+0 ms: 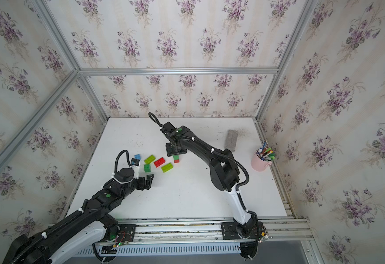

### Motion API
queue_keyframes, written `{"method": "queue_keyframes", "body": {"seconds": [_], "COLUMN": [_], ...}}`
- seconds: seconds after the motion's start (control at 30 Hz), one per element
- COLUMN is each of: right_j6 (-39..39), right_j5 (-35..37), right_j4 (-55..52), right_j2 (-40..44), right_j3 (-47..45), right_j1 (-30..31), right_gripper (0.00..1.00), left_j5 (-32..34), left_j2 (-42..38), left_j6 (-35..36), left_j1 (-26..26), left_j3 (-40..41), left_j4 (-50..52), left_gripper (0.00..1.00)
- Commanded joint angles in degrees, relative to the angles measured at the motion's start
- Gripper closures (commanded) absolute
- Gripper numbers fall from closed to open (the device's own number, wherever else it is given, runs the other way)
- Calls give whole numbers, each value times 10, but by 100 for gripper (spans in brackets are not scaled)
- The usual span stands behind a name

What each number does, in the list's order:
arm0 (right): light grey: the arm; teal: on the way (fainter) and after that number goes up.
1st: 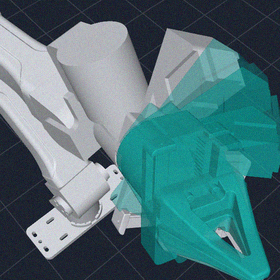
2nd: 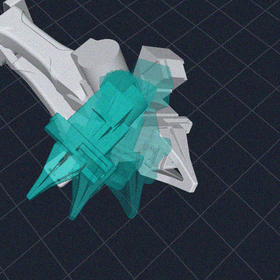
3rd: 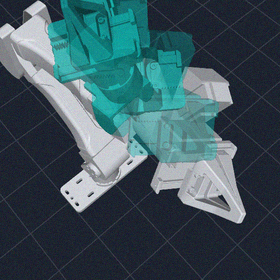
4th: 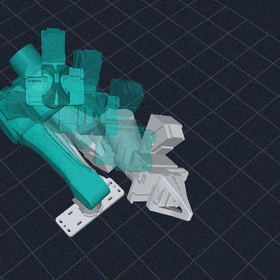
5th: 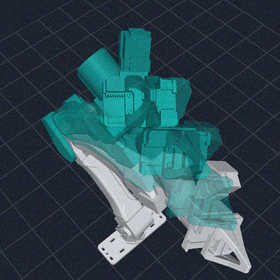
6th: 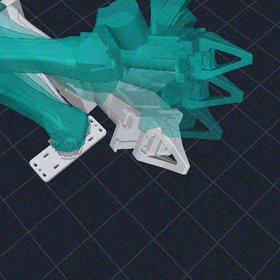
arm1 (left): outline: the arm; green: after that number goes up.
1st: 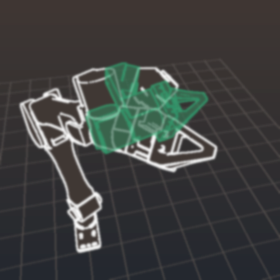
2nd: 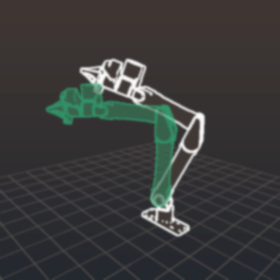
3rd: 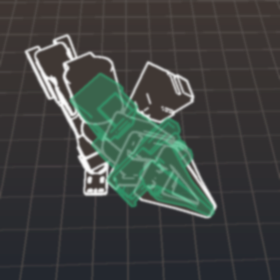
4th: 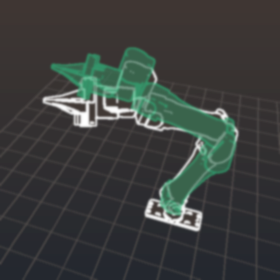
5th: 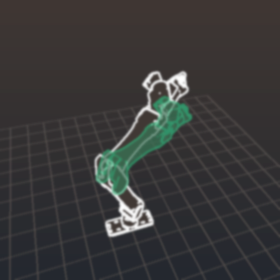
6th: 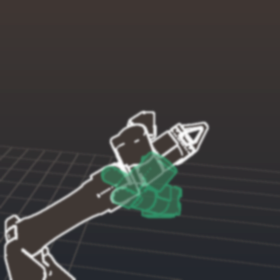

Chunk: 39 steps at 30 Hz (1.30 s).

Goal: Assemble a spoon with lego
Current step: Assemble the lego brick with the lego brick.

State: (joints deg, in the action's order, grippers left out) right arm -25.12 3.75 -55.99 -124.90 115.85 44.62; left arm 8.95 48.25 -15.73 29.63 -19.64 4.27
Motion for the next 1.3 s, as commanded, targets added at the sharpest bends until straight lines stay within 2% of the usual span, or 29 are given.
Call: {"method": "queue_keyframes", "body": {"seconds": [0.0,0.57,1.27], "right_j6": [-1,3,1], "right_j5": [17,2,-1], "right_j4": [-44,-169,-180], "right_j2": [-6,-111,-134], "right_j3": [26,200,204], "right_j1": [1,1,1], "right_gripper": [52,53,53], "left_j5": [7,10,11], "left_j2": [0,-6,-6], "left_j6": [-11,-12,-14], "left_j1": [0,0,0], "left_j3": [1,3,7], "left_j4": [-9,-8,-11], "left_gripper": [1,1,1]}}
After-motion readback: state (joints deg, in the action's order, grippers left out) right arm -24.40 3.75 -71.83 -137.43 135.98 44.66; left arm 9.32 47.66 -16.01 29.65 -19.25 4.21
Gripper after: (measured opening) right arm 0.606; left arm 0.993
